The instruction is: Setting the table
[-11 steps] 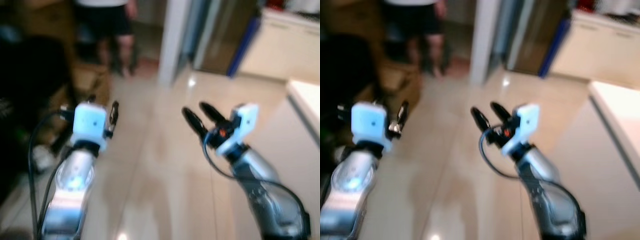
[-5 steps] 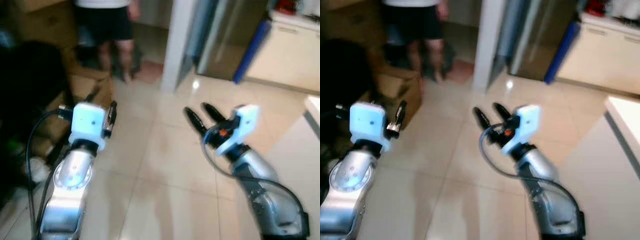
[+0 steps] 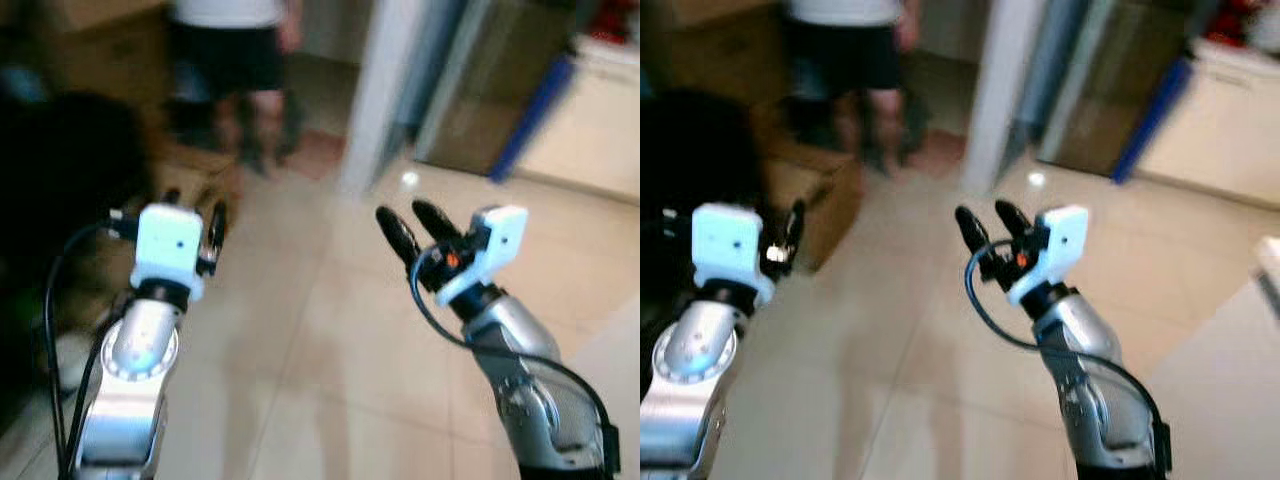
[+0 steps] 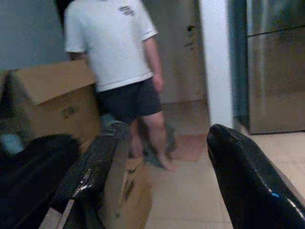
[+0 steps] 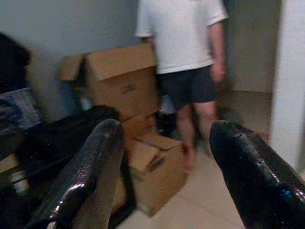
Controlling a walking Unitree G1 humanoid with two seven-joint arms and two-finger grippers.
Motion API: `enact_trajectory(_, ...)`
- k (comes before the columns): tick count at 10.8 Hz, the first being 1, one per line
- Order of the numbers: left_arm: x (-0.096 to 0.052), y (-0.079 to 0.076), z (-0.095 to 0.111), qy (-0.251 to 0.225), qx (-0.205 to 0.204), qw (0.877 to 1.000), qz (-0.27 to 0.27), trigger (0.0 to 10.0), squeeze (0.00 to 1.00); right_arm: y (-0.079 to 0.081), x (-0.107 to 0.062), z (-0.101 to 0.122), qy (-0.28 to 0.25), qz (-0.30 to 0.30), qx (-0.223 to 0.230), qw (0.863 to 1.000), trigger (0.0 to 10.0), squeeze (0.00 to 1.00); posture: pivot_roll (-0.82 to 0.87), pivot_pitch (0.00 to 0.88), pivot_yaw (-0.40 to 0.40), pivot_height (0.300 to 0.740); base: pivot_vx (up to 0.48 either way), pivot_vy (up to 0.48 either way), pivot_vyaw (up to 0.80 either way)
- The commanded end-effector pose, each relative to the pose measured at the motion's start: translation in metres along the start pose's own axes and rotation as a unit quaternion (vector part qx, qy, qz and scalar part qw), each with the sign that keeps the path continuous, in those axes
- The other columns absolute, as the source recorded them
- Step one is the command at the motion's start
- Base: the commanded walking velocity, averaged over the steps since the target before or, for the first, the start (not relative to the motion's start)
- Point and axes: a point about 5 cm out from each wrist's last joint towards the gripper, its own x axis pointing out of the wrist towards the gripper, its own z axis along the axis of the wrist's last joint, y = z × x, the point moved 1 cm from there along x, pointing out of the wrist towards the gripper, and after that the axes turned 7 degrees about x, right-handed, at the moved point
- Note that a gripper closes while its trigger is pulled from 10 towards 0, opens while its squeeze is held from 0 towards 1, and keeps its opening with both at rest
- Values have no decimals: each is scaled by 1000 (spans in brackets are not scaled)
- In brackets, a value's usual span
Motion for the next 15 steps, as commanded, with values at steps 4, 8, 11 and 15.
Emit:
enact_trajectory(4,1,-10,5,-6,-7,1000,-17,10000,0,-11,-4,5,-8,-36,-17,999,10000,0,17,0,-76,740,438,0,0)
enact_trajectory(8,1,-8,5,-4,-6,1000,-15,10000,0,-12,-2,6,-10,-41,-17,999,10000,0,20,0,-77,740,437,0,0)
enact_trajectory(11,-3,-20,-12,27,1,999,-46,10000,0,-41,-9,-7,25,-144,-43,988,10000,0,18,0,-70,740,0,0,-533)
enact_trajectory(15,-14,-9,-43,51,-17,998,-25,10000,0,-59,-32,-19,-3,-209,-97,973,10000,0,19,0,-69,740,0,0,-800)
